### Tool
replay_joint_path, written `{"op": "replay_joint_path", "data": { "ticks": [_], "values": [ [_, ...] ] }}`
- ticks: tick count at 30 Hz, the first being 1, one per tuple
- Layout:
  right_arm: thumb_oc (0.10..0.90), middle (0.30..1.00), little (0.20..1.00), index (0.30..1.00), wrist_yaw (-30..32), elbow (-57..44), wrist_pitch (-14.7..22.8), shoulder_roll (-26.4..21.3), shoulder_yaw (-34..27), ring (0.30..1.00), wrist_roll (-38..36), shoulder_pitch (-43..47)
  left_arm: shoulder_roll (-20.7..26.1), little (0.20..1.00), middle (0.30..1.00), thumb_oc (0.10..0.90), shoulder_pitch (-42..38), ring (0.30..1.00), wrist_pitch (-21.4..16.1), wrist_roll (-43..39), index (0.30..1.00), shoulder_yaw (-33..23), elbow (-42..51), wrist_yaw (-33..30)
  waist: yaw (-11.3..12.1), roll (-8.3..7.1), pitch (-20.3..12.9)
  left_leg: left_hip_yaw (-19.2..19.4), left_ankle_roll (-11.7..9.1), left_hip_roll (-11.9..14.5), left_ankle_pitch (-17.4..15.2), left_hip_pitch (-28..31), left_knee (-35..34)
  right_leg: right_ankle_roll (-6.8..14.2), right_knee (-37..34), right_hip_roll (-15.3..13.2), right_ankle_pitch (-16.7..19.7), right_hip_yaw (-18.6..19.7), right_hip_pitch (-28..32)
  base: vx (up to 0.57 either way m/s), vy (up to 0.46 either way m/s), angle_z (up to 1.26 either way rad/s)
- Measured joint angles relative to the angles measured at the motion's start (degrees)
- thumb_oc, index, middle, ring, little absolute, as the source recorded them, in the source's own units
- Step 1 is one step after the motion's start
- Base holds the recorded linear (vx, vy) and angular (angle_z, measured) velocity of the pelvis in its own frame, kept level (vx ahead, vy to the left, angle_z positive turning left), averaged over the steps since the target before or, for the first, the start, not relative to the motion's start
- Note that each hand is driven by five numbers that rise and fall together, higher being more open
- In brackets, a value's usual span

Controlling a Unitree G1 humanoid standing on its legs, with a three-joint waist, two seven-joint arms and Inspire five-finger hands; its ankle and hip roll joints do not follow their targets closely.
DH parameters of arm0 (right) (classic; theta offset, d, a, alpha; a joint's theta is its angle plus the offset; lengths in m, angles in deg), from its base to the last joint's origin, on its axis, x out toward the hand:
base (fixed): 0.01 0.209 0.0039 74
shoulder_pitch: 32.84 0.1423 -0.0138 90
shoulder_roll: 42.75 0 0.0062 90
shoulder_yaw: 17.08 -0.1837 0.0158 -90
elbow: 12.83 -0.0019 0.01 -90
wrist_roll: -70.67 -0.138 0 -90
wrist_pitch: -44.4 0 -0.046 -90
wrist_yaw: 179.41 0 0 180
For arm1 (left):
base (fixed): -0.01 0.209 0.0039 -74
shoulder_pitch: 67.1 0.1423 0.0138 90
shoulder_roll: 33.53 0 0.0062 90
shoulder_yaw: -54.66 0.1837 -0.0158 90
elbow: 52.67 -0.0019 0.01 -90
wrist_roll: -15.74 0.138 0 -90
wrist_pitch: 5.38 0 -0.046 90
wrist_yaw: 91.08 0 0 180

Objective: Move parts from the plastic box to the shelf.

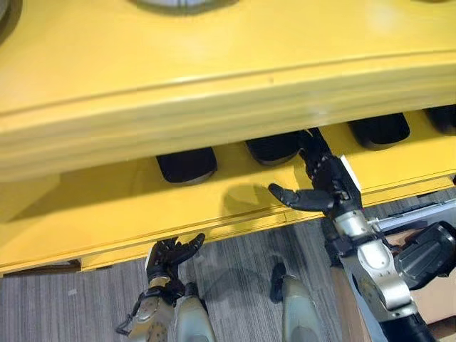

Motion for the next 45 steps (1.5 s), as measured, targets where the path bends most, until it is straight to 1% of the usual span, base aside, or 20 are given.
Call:
{"op": "replay_joint_path", "data": {
  "ticks": [6,11,17,20,22,23,24,26,27,28,29,31,32,33,34,35,36,37,39,45],
  "values": [
    [0.900,1.000,1.000,1.000,-2.56,-0.33,0.09,1.01,-6.82,1.000,0.08,-5.85,-2.75,1.000,1.000,0.900,2.50,1.000,1.10,0.06,1.000,-0.41,-1.59,1.77,-1.08,2.68,-1.80,2.64,0.03,-0.30,3.40,6.04,-8.19,0.61,-6.78,0.80,3.12,0.37,4.38,0.03,-0.005,-0.09],
    [0.900,1.000,1.000,1.000,-2.81,2.65,0.46,3.17,-7.58,1.000,0.10,-8.84,-3.76,1.000,1.000,0.900,4.70,1.000,1.78,0.04,1.000,-0.36,-2.50,2.58,-1.64,4.44,-4.21,3.08,0.22,-0.10,4.27,8.11,-10.34,0.68,-7.22,1.42,3.14,0.42,5.49,-0.02,-0.083,-0.03],
    [0.900,1.000,1.000,1.000,-2.84,6.96,0.21,3.74,-6.19,1.000,0.05,-7.71,-4.63,1.000,1.000,0.900,4.85,1.000,1.95,-0.07,1.000,-1.03,-2.57,2.58,-1.28,5.45,-5.39,3.06,1.11,1.38,4.82,8.08,-10.10,-0.10,-3.31,2.77,0.64,0.92,3.34,-0.08,-0.176,-0.04],
    [0.900,1.000,1.000,1.000,-2.86,6.98,0.24,3.76,-5.72,1.000,0.02,-7.75,-4.33,1.000,1.000,0.900,4.72,1.000,1.87,-0.12,1.000,-2.57,-2.58,2.56,-0.34,5.42,-6.27,2.56,3.10,3.41,5.85,7.79,-10.34,-2.39,0.92,4.66,-2.19,1.06,1.10,-0.07,-0.214,-0.04],
    [0.900,1.000,1.000,1.000,-2.88,7.24,0.29,3.28,-5.68,1.000,0.03,-7.87,-4.13,1.000,1.000,0.900,4.82,1.000,1.75,-0.12,1.000,-2.68,-2.50,2.72,0.49,5.40,-6.83,1.32,6.79,3.85,8.71,6.75,-10.47,-3.71,2.92,6.21,-3.74,0.04,0.19,-0.04,-0.238,0.26],
    [0.900,1.000,1.000,1.000,-2.88,7.26,0.28,3.08,-5.71,1.000,0.05,-8.11,-4.03,1.000,1.000,0.900,4.11,1.000,1.20,-0.12,1.000,-2.67,-2.46,3.15,0.51,4.89,-7.16,0.44,8.09,4.07,12.13,5.48,-10.78,-4.40,2.53,5.86,-4.00,-0.23,-0.07,-0.04,-0.161,0.39],
    [0.900,1.000,1.000,1.000,-2.81,7.36,0.32,2.98,-5.77,1.000,0.08,-8.01,-4.07,1.000,1.000,0.900,3.96,1.000,1.05,-0.12,1.000,-2.65,-2.55,3.36,0.56,4.88,-7.20,0.59,8.17,4.05,14.83,4.51,-10.93,-4.55,2.45,6.12,-4.05,-1.09,-0.02,-0.05,-0.220,0.50],
    [0.900,1.000,1.000,1.000,-2.79,7.66,0.42,2.53,-6.07,1.000,0.21,-8.07,-4.21,1.000,1.000,0.900,3.71,1.000,1.05,-0.14,1.000,-2.35,-2.52,3.89,0.91,4.28,-7.34,0.81,7.84,3.51,19.99,3.88,-11.32,-6.46,1.63,6.44,-3.98,-1.70,0.28,-0.04,-0.203,0.26],
    [0.900,1.000,1.000,1.000,-2.70,7.72,0.45,2.02,-6.55,1.000,0.24,-8.41,-4.21,1.000,1.000,0.900,3.81,1.000,0.74,-0.10,1.000,-2.11,-2.28,5.10,1.85,3.81,-7.48,-0.31,6.33,2.78,19.60,3.05,-10.23,-6.80,0.21,6.32,-3.73,-1.45,0.74,0.00,-0.147,-0.07],
    [0.900,1.000,1.000,1.000,-2.68,7.73,0.45,1.65,-6.57,1.000,0.23,-8.36,-4.16,1.000,1.000,0.900,3.77,1.000,0.64,-0.07,1.000,-1.97,-2.11,5.76,2.02,3.40,-7.49,-1.41,5.87,1.07,18.82,2.72,-9.37,-7.30,-0.73,6.32,-3.21,-0.89,0.87,0.02,-0.177,-0.09],
    [0.900,1.000,1.000,1.000,-2.79,7.81,0.45,1.15,-6.91,1.000,0.23,-8.27,-4.45,1.000,1.000,0.900,3.39,1.000,0.58,-0.12,1.000,-1.54,-2.03,6.34,2.21,2.27,-7.35,-5.67,4.44,-5.36,13.68,2.23,-8.33,-7.22,-4.42,6.01,-1.38,0.90,1.87,0.05,-0.083,-0.14],
    [0.900,1.000,1.000,1.000,-2.78,7.87,0.46,1.93,-7.36,1.000,0.21,-8.35,-4.88,1.000,1.000,0.900,3.82,1.000,0.47,-0.11,1.000,-1.47,-1.87,6.38,2.05,2.38,-7.63,-5.97,5.93,-11.05,10.19,3.12,-9.57,-6.98,-8.91,6.41,0.34,1.68,3.72,0.04,-0.048,-0.22],
    [0.900,1.000,1.000,1.000,-2.85,7.87,0.58,2.19,-7.29,1.000,0.21,-8.59,-4.87,1.000,1.000,0.900,4.23,1.000,0.46,-0.12,1.000,-1.72,-1.80,6.28,2.08,2.39,-7.72,-5.60,7.55,-13.35,9.08,3.73,-9.78,-7.35,-10.47,6.84,2.10,1.84,4.52,0.03,-0.007,-0.31],
    [0.900,1.000,1.000,1.000,-2.87,7.93,0.59,2.22,-7.29,1.000,0.21,-9.04,-4.87,1.000,1.000,0.900,4.86,1.000,-0.08,-0.12,1.000,-1.79,-1.77,6.30,2.22,2.65,-7.89,-7.21,8.40,-15.84,8.24,4.00,-9.86,-7.12,-10.70,7.74,2.55,2.51,4.38,0.04,-0.004,-0.35],
    [0.900,1.000,1.000,1.000,-2.88,7.93,0.59,2.24,-7.28,1.000,0.20,-9.34,-5.02,1.000,1.000,0.900,5.25,1.000,-0.47,-0.13,1.000,-1.77,-1.68,6.33,2.34,2.76,-7.95,-8.86,9.68,-17.08,7.39,4.24,-9.93,-7.01,-10.70,8.12,2.67,2.95,4.07,0.03,0.033,-0.34],
    [0.900,1.000,1.000,1.000,-2.94,7.95,0.59,2.54,-7.27,1.000,0.18,-9.87,-5.08,1.000,1.000,0.900,6.12,1.000,-0.55,-0.13,1.000,-1.74,-0.69,6.38,2.56,3.20,-8.21,-9.00,11.54,-18.16,6.05,4.17,-10.06,-6.79,-10.95,8.94,3.08,3.10,3.64,0.03,0.049,-0.26],
    [0.900,1.000,1.000,1.000,-2.96,8.06,0.58,2.64,-7.23,1.000,0.19,-10.17,-5.10,1.000,1.000,0.900,6.77,1.000,-0.60,-0.15,1.000,-1.69,0.05,6.43,2.68,3.74,-8.55,-8.96,12.27,-17.71,4.67,4.18,-10.67,-6.76,-10.85,9.66,3.13,3.00,3.11,0.02,0.044,-0.19],
    [0.900,1.000,1.000,1.000,-2.99,8.33,0.55,3.01,-7.25,1.000,0.19,-10.39,-5.05,1.000,1.000,0.900,6.96,1.000,-0.69,-0.17,1.000,-1.70,0.42,6.71,2.69,3.65,-8.60,-8.10,11.13,-17.26,4.03,4.10,-11.33,-6.72,-10.56,9.77,3.17,2.99,2.54,0.04,0.103,-0.21],
    [0.900,1.000,1.000,1.000,-3.51,8.50,0.44,4.72,-7.21,1.000,0.19,-10.01,-4.69,1.000,1.000,0.900,7.30,1.000,-0.67,-0.33,1.000,-1.38,0.46,7.30,3.28,3.54,-8.82,-6.65,11.21,-17.39,4.26,4.11,-11.83,-6.19,-10.80,9.31,3.37,2.95,2.11,0.05,0.118,-0.21],
    [0.900,1.000,1.000,1.000,-3.95,8.66,0.27,5.71,-7.25,1.000,0.18,-9.52,-4.70,1.000,1.000,0.900,8.47,1.000,-0.66,-0.59,1.000,-0.64,0.50,7.50,3.25,3.96,-9.53,-6.54,10.99,-17.61,5.94,5.38,-14.25,-5.69,-14.38,9.42,6.52,2.84,3.75,0.04,0.159,-0.02]
  ]
}}
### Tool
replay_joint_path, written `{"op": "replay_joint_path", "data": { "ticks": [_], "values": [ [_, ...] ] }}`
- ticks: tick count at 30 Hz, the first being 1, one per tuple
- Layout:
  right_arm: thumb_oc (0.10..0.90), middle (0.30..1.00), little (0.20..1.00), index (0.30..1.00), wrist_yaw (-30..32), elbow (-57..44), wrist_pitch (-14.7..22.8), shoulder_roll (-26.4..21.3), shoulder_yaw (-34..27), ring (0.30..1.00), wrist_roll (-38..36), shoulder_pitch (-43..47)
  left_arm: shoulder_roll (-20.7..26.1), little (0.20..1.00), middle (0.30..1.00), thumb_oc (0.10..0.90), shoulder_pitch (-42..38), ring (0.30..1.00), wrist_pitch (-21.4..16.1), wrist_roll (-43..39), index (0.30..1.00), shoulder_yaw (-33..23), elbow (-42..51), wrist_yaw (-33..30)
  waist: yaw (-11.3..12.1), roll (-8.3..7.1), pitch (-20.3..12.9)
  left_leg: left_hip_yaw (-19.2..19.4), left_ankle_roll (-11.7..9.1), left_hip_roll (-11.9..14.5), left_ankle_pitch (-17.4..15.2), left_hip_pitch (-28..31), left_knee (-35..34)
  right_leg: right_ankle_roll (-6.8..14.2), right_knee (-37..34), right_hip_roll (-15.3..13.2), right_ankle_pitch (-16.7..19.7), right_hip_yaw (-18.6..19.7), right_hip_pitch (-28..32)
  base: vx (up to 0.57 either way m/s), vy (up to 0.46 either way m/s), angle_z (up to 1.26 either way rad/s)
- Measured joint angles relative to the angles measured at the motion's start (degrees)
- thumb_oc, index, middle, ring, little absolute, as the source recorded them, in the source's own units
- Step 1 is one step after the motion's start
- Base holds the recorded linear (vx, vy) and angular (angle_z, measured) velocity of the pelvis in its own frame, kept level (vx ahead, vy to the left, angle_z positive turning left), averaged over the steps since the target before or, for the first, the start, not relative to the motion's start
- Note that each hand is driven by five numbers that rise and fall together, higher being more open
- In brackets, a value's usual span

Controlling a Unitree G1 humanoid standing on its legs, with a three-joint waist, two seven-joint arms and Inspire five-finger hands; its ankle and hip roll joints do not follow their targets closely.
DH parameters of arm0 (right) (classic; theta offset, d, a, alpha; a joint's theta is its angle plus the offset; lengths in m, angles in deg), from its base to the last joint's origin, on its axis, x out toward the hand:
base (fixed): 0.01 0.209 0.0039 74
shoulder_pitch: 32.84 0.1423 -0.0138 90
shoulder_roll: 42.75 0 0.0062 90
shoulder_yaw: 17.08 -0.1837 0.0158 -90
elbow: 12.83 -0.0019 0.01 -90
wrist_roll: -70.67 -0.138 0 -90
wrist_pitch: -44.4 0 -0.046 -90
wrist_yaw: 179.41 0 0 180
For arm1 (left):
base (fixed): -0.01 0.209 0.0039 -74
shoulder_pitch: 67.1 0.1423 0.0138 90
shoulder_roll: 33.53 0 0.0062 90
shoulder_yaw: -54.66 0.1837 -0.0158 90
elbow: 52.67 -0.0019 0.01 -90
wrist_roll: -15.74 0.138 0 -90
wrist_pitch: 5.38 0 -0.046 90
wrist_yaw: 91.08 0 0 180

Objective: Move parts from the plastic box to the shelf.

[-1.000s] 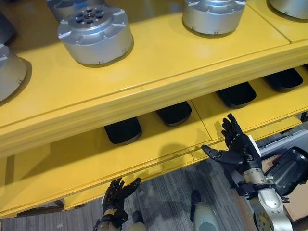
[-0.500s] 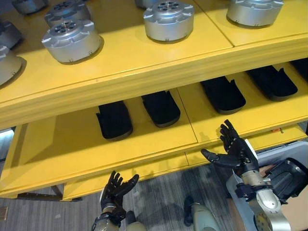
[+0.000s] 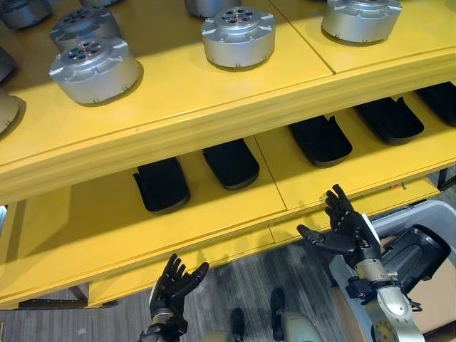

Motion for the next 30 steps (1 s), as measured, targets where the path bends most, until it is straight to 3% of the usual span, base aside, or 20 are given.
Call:
{"op": "replay_joint_path", "data": {
  "ticks": [9,14,16,18,20,21,22,23,26,28,29,30],
  "values": [
    [0.900,1.000,1.000,1.000,1.72,1.78,-0.07,1.39,-0.12,1.000,0.04,0.50,0.19,1.000,1.000,0.900,0.30,1.000,0.11,0.21,1.000,0.46,0.00,-0.06,-0.16,-0.45,0.03,1.73,1.17,-0.50,0.90,2.20,-2.95,1.66,-5.27,0.40,3.33,1.84,2.52,0.01,0.144,-0.11],
    [0.900,1.000,1.000,1.000,3.61,2.09,-0.23,3.84,-0.81,1.000,0.03,-0.08,3.27,1.000,1.000,0.900,0.42,1.000,0.31,1.92,1.000,1.67,0.03,-0.17,-0.79,-1.59,0.12,3.32,2.08,-1.35,1.54,2.87,-4.33,2.74,-5.82,-0.18,4.25,3.50,1.85,-0.03,0.123,-0.17],
    [0.900,1.000,1.000,1.000,3.91,2.10,-0.25,4.15,-0.86,1.000,0.03,-0.30,4.56,1.000,1.000,0.900,0.47,1.000,0.36,2.05,1.000,1.79,0.28,-0.21,-1.19,-2.35,0.32,4.77,2.24,-1.77,1.98,2.71,-4.67,3.44,-6.70,-0.37,4.23,3.83,1.54,-0.11,0.169,-0.25],
    [0.900,1.000,1.000,1.000,4.19,2.29,-0.27,5.90,-1.56,1.000,0.01,-0.19,6.29,1.000,1.000,0.900,0.62,1.000,0.56,2.28,1.000,2.49,0.40,-0.50,-1.33,-3.02,0.46,7.22,2.63,-1.44,2.87,2.68,-4.73,5.76,-6.87,-0.81,3.54,3.51,1.02,-0.12,0.109,-0.60],
    [0.900,1.000,1.000,1.000,4.65,4.72,-0.66,7.56,-1.03,1.000,0.03,3.04,6.91,1.000,1.000,0.900,0.33,1.000,1.25,2.31,1.000,1.27,0.35,-1.00,0.30,-3.09,0.58,14.84,3.17,1.36,3.02,2.27,-4.63,5.43,4.51,-3.71,1.37,-8.34,-3.93,-0.05,0.120,-1.43],
    [0.900,1.000,1.000,1.000,5.00,4.82,-0.79,7.56,-0.98,1.000,0.02,3.84,6.62,1.000,1.000,0.900,-0.02,1.000,1.69,2.30,1.000,0.94,0.34,-1.37,0.46,-2.55,0.81,16.39,3.91,2.02,2.81,2.35,-4.59,4.50,9.26,-6.99,0.33,-15.23,-4.37,0.07,0.097,-1.28],
    [0.900,1.000,1.000,1.000,5.02,4.83,-0.75,7.44,-1.07,1.000,0.02,4.17,6.43,1.000,1.000,0.900,-0.26,1.000,1.82,2.29,1.000,0.93,0.31,-1.59,0.66,-2.38,0.91,17.65,4.50,2.54,2.39,2.50,-4.62,4.49,12.94,-10.28,-0.74,-19.35,-4.24,0.08,0.052,-1.00],
    [0.900,1.000,1.000,1.000,5.19,4.79,-0.84,7.54,-1.00,1.000,0.06,4.35,6.41,1.000,1.000,0.900,-0.34,1.000,2.12,2.29,1.000,0.97,0.29,-1.68,1.17,-2.23,0.98,19.93,4.79,3.25,1.85,3.15,-4.57,5.55,17.09,-13.61,-2.33,-19.60,-2.90,0.00,0.006,-1.00],
    [0.900,1.000,1.000,1.000,5.28,4.22,-0.90,7.59,-0.55,1.000,0.08,4.05,6.83,1.000,1.000,0.900,-1.19,1.000,2.90,2.23,1.000,1.51,0.22,-1.73,1.50,-2.40,0.94,23.87,3.68,3.69,1.92,4.10,-4.56,7.88,17.90,-17.21,-4.38,-13.54,1.75,-0.02,-0.023,-0.81],
    [0.900,1.000,1.000,1.000,5.63,4.21,-1.07,7.64,0.08,1.000,0.14,4.03,6.81,1.000,1.000,0.900,-1.70,1.000,2.94,2.21,1.000,1.52,0.22,-1.73,1.67,-2.63,0.83,25.27,2.59,3.30,2.52,4.08,-4.59,8.54,14.91,-19.03,-4.31,-14.06,5.57,0.00,-0.120,-0.53],
    [0.900,1.000,1.000,1.000,5.87,4.23,-1.33,7.73,0.60,1.000,0.60,3.92,7.05,1.000,1.000,0.900,-2.15,1.000,2.92,2.24,1.000,1.43,0.43,-1.57,1.63,-3.28,0.54,26.67,1.47,2.99,3.04,4.10,-4.56,7.82,9.69,-20.42,-2.16,-14.86,8.77,0.00,-0.112,-0.43],
    [0.900,1.000,1.000,1.000,6.03,4.29,-1.54,7.74,1.01,1.000,0.68,3.97,7.06,1.000,1.000,0.900,-2.64,1.000,2.85,2.25,1.000,1.19,0.54,-1.39,2.15,-3.74,0.40,26.90,1.14,2.37,3.02,4.10,-4.52,8.98,6.20,-20.07,-2.36,-15.70,10.05,0.01,-0.098,-0.56]
  ]
}}
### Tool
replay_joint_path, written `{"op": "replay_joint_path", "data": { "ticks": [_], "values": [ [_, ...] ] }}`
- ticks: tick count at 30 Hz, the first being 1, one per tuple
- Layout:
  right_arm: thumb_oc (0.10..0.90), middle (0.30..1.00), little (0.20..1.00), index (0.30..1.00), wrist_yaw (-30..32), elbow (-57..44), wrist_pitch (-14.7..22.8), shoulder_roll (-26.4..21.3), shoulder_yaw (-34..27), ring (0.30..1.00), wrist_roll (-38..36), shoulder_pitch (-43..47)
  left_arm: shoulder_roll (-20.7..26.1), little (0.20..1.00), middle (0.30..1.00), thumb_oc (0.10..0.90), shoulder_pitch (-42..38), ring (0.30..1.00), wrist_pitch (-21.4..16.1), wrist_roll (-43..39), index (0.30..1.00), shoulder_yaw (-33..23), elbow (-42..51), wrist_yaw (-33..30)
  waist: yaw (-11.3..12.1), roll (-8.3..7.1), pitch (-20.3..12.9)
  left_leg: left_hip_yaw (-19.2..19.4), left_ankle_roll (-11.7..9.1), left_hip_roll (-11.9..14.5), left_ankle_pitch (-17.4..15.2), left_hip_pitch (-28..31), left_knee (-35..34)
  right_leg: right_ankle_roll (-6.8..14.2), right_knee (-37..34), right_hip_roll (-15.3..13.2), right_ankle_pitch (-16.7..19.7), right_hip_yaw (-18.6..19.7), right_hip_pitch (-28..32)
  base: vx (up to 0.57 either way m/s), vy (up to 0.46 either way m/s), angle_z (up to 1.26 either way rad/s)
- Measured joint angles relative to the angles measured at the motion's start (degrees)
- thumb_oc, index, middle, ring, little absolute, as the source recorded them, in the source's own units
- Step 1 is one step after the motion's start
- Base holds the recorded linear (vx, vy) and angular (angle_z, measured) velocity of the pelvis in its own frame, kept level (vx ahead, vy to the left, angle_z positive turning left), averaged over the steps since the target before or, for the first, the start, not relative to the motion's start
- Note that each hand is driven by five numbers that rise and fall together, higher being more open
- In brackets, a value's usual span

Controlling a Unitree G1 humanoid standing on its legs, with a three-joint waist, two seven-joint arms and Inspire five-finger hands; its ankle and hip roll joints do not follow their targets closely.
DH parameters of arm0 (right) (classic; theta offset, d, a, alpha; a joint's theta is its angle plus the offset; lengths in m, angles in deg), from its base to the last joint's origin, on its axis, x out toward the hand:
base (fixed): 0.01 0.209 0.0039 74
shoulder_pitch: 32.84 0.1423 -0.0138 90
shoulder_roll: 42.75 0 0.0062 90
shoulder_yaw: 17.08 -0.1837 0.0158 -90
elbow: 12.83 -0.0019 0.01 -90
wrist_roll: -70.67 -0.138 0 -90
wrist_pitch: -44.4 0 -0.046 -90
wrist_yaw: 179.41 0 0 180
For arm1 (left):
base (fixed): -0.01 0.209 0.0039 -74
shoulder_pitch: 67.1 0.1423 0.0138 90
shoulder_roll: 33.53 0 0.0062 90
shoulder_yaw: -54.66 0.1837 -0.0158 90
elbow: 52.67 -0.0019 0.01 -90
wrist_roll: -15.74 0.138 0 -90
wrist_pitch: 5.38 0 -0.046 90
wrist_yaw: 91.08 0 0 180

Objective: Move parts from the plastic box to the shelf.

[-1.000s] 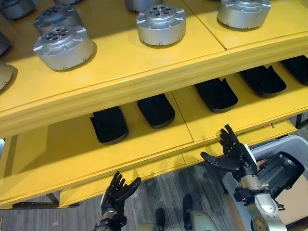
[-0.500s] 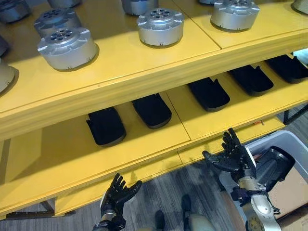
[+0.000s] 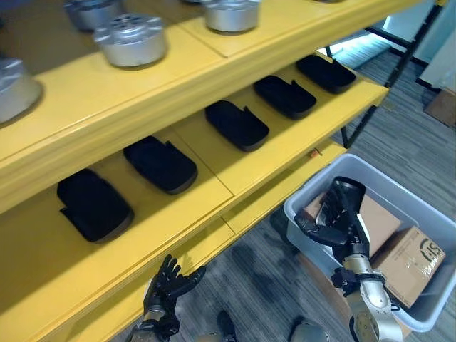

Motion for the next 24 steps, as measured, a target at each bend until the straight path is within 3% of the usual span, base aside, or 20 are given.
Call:
{"op": "replay_joint_path", "data": {
  "ticks": [1,2,4,5,9,15,18,24],
  "values": [
    [0.900,1.000,1.000,1.000,0.01,0.05,-0.18,-0.38,0.25,1.000,0.95,0.04,-0.44,1.000,1.000,0.900,-1.28,1.000,-0.03,0.02,1.000,-0.08,0.23,0.13,0.46,0.36,-0.28,0.18,-1.12,-0.16,0.33,-0.26,0.02,1.66,-5.44,1.77,0.00,-0.93,2.12,0.01,-0.154,-0.56],
    [0.900,1.000,1.000,1.000,0.16,0.06,-0.51,-0.75,0.15,1.000,1.15,-0.28,-0.83,1.000,1.000,0.900,-2.04,1.000,-0.03,0.04,1.000,0.35,0.76,0.27,0.16,1.65,-0.58,-0.39,-1.72,0.94,0.75,-0.42,-0.05,1.18,-8.10,3.62,1.38,-0.70,2.81,-0.01,-0.226,-0.51],
    [0.900,1.000,1.000,1.000,0.07,-0.06,-0.86,-1.40,0.15,1.000,1.54,-1.64,-0.99,1.000,1.000,0.900,-2.28,1.000,-0.30,0.08,1.000,0.38,2.23,1.16,-0.63,2.24,-1.54,-0.64,-2.12,2.28,1.17,-0.16,0.10,1.01,-11.88,5.82,2.80,0.99,3.23,-0.01,-0.213,-0.57],
    [0.900,1.000,1.000,1.000,-0.01,-0.11,-0.89,-2.00,0.34,1.000,1.55,-2.26,-1.00,1.000,1.000,0.900,-2.30,1.000,-0.50,0.07,1.000,0.18,3.24,1.33,-0.36,2.08,-2.07,-0.72,-2.23,2.91,1.01,-0.13,0.16,0.46,-14.00,6.88,3.94,2.51,3.26,0.00,-0.192,-0.82],
    [0.900,1.000,1.000,1.000,-0.11,-0.12,-1.00,-2.67,-1.05,1.000,1.49,-4.62,-1.30,1.000,1.000,0.900,-3.38,1.000,-0.54,0.06,1.000,0.08,3.99,1.49,-2.91,1.58,-2.68,1.51,-4.04,3.98,0.70,-0.05,-0.05,0.32,-19.99,8.59,6.80,5.40,3.42,0.00,-0.212,-0.48],
    [0.900,1.000,1.000,1.000,-1.10,-0.08,-1.27,-2.04,-0.49,1.000,1.43,-7.98,-2.34,1.000,1.000,0.900,-1.96,1.000,-0.45,0.04,1.000,-0.72,4.11,2.24,-4.49,1.17,-3.06,3.19,-4.84,5.17,0.85,1.16,0.05,-0.43,-20.67,10.51,7.93,8.30,3.27,0.01,-0.188,-0.26],
    [0.900,1.000,1.000,1.000,-1.47,-0.13,-1.29,-2.16,-0.18,1.000,1.38,-7.60,-2.55,1.000,1.000,0.900,-0.71,1.000,-0.38,0.04,1.000,-0.82,3.96,2.52,-5.10,1.27,-3.13,3.84,-5.15,6.99,0.86,1.83,0.63,-1.30,-20.68,12.27,7.66,9.36,3.35,0.00,-0.130,-0.24],
    [0.900,1.000,1.000,1.000,-1.39,-0.12,-1.19,-2.34,-0.44,1.000,1.38,-7.17,-2.62,1.000,1.000,0.900,-0.62,1.000,-0.35,0.08,1.000,-0.16,3.90,2.65,-6.10,2.24,-3.51,4.34,-5.67,9.47,1.18,2.88,0.98,-2.23,-20.70,14.72,6.80,10.10,3.91,0.02,-0.136,-0.12]
  ]
}}
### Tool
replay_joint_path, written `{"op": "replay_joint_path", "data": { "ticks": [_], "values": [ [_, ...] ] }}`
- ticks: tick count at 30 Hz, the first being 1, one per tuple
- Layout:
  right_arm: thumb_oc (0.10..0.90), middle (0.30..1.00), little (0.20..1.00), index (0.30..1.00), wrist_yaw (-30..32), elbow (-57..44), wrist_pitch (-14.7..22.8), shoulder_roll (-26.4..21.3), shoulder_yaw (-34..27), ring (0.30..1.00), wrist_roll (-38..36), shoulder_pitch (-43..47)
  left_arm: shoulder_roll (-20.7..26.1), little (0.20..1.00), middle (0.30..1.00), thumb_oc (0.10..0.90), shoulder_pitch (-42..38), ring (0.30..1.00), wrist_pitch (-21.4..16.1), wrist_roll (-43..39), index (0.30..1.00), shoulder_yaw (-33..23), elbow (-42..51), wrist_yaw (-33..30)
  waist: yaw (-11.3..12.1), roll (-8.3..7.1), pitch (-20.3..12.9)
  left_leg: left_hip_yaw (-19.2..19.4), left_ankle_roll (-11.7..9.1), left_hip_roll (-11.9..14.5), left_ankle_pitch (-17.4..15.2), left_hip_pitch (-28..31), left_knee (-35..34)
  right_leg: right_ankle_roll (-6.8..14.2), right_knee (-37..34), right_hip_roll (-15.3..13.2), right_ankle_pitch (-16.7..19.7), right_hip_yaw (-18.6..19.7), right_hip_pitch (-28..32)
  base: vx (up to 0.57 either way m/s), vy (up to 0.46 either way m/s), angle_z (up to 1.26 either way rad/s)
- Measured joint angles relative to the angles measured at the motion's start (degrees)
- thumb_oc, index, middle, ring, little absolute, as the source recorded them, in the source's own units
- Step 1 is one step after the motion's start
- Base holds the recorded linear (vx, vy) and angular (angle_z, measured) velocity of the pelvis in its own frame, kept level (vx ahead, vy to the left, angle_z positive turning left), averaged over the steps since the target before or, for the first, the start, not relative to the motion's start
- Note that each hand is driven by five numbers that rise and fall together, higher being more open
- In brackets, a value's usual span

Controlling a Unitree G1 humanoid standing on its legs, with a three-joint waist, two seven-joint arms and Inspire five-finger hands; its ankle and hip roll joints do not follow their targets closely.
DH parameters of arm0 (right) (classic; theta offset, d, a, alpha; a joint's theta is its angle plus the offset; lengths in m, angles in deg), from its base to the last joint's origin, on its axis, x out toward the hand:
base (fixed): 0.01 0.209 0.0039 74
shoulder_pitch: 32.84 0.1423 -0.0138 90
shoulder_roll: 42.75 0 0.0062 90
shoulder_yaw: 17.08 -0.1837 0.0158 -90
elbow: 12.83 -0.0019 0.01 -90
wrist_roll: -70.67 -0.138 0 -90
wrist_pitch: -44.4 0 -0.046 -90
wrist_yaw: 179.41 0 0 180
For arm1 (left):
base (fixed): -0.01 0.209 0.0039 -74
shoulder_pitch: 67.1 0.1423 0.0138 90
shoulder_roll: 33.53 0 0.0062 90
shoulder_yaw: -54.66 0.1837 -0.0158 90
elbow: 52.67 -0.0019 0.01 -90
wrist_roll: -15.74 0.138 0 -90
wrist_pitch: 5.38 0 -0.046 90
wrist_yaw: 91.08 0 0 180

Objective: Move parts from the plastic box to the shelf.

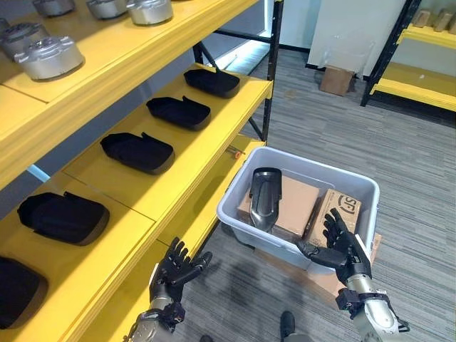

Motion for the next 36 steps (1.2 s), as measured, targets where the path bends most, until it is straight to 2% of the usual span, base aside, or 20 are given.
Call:
{"op": "replay_joint_path", "data": {
  "ticks": [4,7,9,12,13,14,15,16,18,20,21,22,24,25,26,27,29,30,35,36],
  "values": [
    [0.900,1.000,1.000,1.000,0.21,0.01,0.14,-0.25,-0.17,1.000,0.00,-0.30,-0.28,1.000,1.000,0.900,0.00,1.000,0.00,0.51,1.000,0.88,0.00,0.04,-1.25,1.63,-0.17,0.17,-0.94,1.61,0.46,0.10,0.21,-0.80,0.01,1.23,-0.25,0.04,-0.04,0.03,-0.184,-0.04],
    [0.900,1.000,1.000,1.000,0.24,0.03,0.19,0.23,-0.03,1.000,0.01,-1.07,-0.13,1.000,1.000,0.900,-0.25,1.000,0.00,0.49,1.000,0.75,-0.13,-0.10,-0.58,1.24,0.12,-0.75,-0.81,3.27,0.39,-0.73,4.24,-2.11,0.76,2.05,-1.08,0.49,-0.10,0.01,-0.241,-0.18],
    [0.900,1.000,1.000,1.000,0.20,0.01,0.28,0.60,-0.02,1.000,0.01,-1.23,-0.14,1.000,1.000,0.900,0.10,1.000,0.00,0.50,1.000,0.70,-0.45,-0.12,0.34,0.65,0.24,-5.06,-0.67,5.44,0.48,-2.24,10.58,-3.04,1.64,2.64,-1.70,1.79,-0.11,0.02,-0.237,-0.50],
    [0.900,1.000,1.000,1.000,0.35,-0.16,0.46,-0.12,-0.23,1.000,0.06,-1.52,-0.19,1.000,1.000,0.900,0.36,1.000,-0.03,0.46,1.000,0.56,-0.71,-0.12,1.02,-0.89,1.31,-15.07,-0.42,8.68,2.14,-7.05,23.16,-5.74,3.60,4.00,-2.73,4.08,0.30,-0.04,-0.069,-0.54],
    [0.900,1.000,1.000,1.000,0.59,-0.27,0.67,-0.39,-0.32,1.000,0.16,-1.55,-0.27,1.000,1.000,0.900,0.47,1.000,-0.02,0.47,1.000,0.74,-0.72,-0.02,0.97,-1.51,1.43,-17.79,-1.26,7.46,0.16,-8.55,24.21,-7.10,3.77,4.00,-2.19,5.50,0.12,-0.03,0.030,-0.46],
    [0.900,1.000,1.000,1.000,1.05,-0.56,1.17,-1.13,-1.03,1.000,0.21,-1.02,-0.77,1.000,1.000,0.900,0.13,1.000,0.05,0.45,1.000,1.37,-0.37,0.05,1.43,-1.90,1.81,-21.18,-1.36,4.08,-2.14,-9.60,22.60,-7.21,3.98,3.13,-2.33,6.48,-1.54,0.04,0.015,-0.30],
    [0.900,1.000,1.000,1.000,1.08,-0.67,1.44,-1.18,-1.68,1.000,0.23,-0.89,-0.85,1.000,1.000,0.900,0.13,1.000,0.07,0.47,1.000,1.73,-0.23,0.19,1.11,-2.01,2.17,-22.88,-1.33,2.11,-3.39,-11.33,22.21,-7.80,3.71,2.96,-1.87,7.63,-1.94,0.12,0.065,-0.53],
    [0.900,1.000,1.000,1.000,1.58,-0.50,1.36,-1.50,-3.06,1.000,0.23,-0.30,-1.95,1.000,1.000,0.900,-1.12,1.000,0.06,0.46,1.000,1.78,-0.19,0.72,2.06,-2.48,3.46,-25.94,-1.22,-1.72,-4.64,-11.50,17.43,-7.80,3.49,2.04,-1.66,8.95,-2.55,0.15,0.107,-0.35],
    [0.900,1.000,1.000,1.000,1.54,-0.17,1.34,-2.32,-3.85,1.000,0.47,-0.08,-2.51,1.000,1.000,0.900,-1.36,1.000,0.08,0.46,1.000,1.83,-0.37,1.03,2.31,-2.21,4.49,-23.88,-1.38,-2.46,-3.87,-12.02,10.45,-7.78,3.07,2.30,-1.65,9.28,-2.43,0.13,0.103,-0.35],
    [0.900,1.000,1.000,1.000,1.51,-0.10,1.41,-2.59,-3.50,1.000,1.28,0.24,-2.58,1.000,1.000,0.900,-1.70,1.000,0.03,0.50,1.000,1.77,-1.10,0.96,2.77,-1.40,5.47,-26.21,-2.40,-2.63,-2.64,-13.31,4.98,-7.36,3.72,2.85,-2.12,10.95,-2.54,0.11,0.080,-0.38],
    [0.900,1.000,1.000,1.000,1.51,-0.04,1.41,-3.02,-3.52,1.000,1.37,0.91,-2.65,1.000,1.000,0.900,-2.27,1.000,0.03,0.50,1.000,1.74,-1.56,0.92,3.02,-0.07,6.04,-27.05,-2.48,-2.77,-2.57,-13.31,4.01,-7.18,3.51,3.00,-2.20,11.22,-2.51,0.13,0.111,-0.48],
    [0.900,1.000,1.000,1.000,1.50,-0.02,1.40,-3.61,-3.07,1.000,1.64,1.30,-2.88,1.000,1.000,0.900,-2.58,1.000,0.02,0.49,1.000,1.74,-2.01,0.83,2.99,0.14,6.75,-27.41,-2.52,-2.76,-2.59,-13.49,3.26,-7.02,2.85,3.36,-2.28,11.84,-2.41,0.17,0.151,-0.73],
    [0.900,1.000,1.000,1.000,0.80,0.06,1.38,-5.86,-1.76,1.000,2.44,3.02,-3.45,1.000,1.000,0.900,-2.99,1.000,0.07,0.49,1.000,1.73,-2.76,0.70,4.24,4.75,6.90,-30.02,-2.25,-2.53,-3.75,-9.61,-1.37,-5.86,0.42,5.81,-1.91,15.40,-2.30,0.12,0.146,-1.21],
    [0.900,1.000,1.000,1.000,0.70,0.12,1.33,-5.53,-1.59,1.000,2.48,3.03,-3.69,1.000,1.000,0.900,-3.55,1.000,0.05,0.49,1.000,1.45,-2.71,0.56,4.59,4.80,7.45,-28.88,-3.13,-2.46,-2.01,-9.25,-1.52,-5.79,0.55,5.30,-1.97,15.23,-2.50,0.12,0.165,-1.27],
    [0.900,1.000,1.000,1.000,0.51,0.03,1.35,-4.96,-1.41,1.000,2.48,3.07,-3.28,1.000,1.000,0.900,-4.29,1.000,0.04,0.49,1.000,1.09,-2.46,0.09,5.13,5.13,8.12,-26.68,-2.61,-1.97,0.98,-8.35,-1.50,-4.10,2.12,4.93,-2.85,13.71,-2.61,0.09,0.110,-0.80],
    [0.900,1.000,1.000,1.000,0.44,0.07,1.30,-4.67,-1.33,1.000,2.48,2.37,-2.71,1.000,1.000,0.900,-4.12,1.000,0.03,0.49,1.000,1.09,-2.36,-0.16,5.27,5.02,8.18,-25.88,-2.43,-1.91,2.42,-7.79,-1.36,-3.70,2.85,4.57,-3.56,13.49,-2.57,0.10,0.108,-0.51],
    [0.900,1.000,1.000,1.000,0.37,0.16,1.26,-3.22,-0.86,1.000,2.48,0.33,-1.62,1.000,1.000,0.900,-4.86,1.000,-0.20,0.49,1.000,0.89,-0.85,-0.27,4.83,3.60,8.23,-24.83,-1.75,-2.75,1.55,-5.93,-1.30,-3.02,7.53,3.28,-5.69,13.39,-3.55,0.14,0.168,-0.09],
    [0.900,1.000,1.000,1.000,0.31,0.16,1.27,-2.65,-0.65,1.000,2.46,0.35,-1.16,1.000,1.000,0.900,-4.49,1.000,-0.96,0.49,1.000,0.98,-0.44,-0.25,4.45,3.06,8.14,-24.70,-1.06,-3.14,1.51,-5.57,-1.28,-1.57,7.48,2.52,-5.37,13.41,-3.43,0.13,0.168,0.00],
    [0.900,1.000,1.000,1.000,0.97,0.09,1.27,-2.31,-0.41,1.000,2.42,2.54,-1.64,1.000,1.000,0.900,-5.85,1.000,-1.01,0.47,1.000,1.94,-0.36,-0.75,3.52,2.87,8.06,-22.27,-0.54,-3.48,1.06,-5.18,-1.18,-1.12,0.43,2.33,-1.85,14.66,-0.55,0.09,0.156,-0.22],
    [0.900,1.000,1.000,1.000,1.22,0.10,1.26,-2.15,0.03,1.000,2.36,3.40,-1.61,1.000,1.000,0.900,-6.80,1.000,-1.03,0.47,1.000,2.37,-0.29,-1.15,3.57,2.14,8.06,-21.71,-0.35,-3.68,0.57,-5.93,1.15,-1.19,0.44,1.93,-1.85,14.87,-0.34,0.06,0.118,-0.10]
  ]
}}
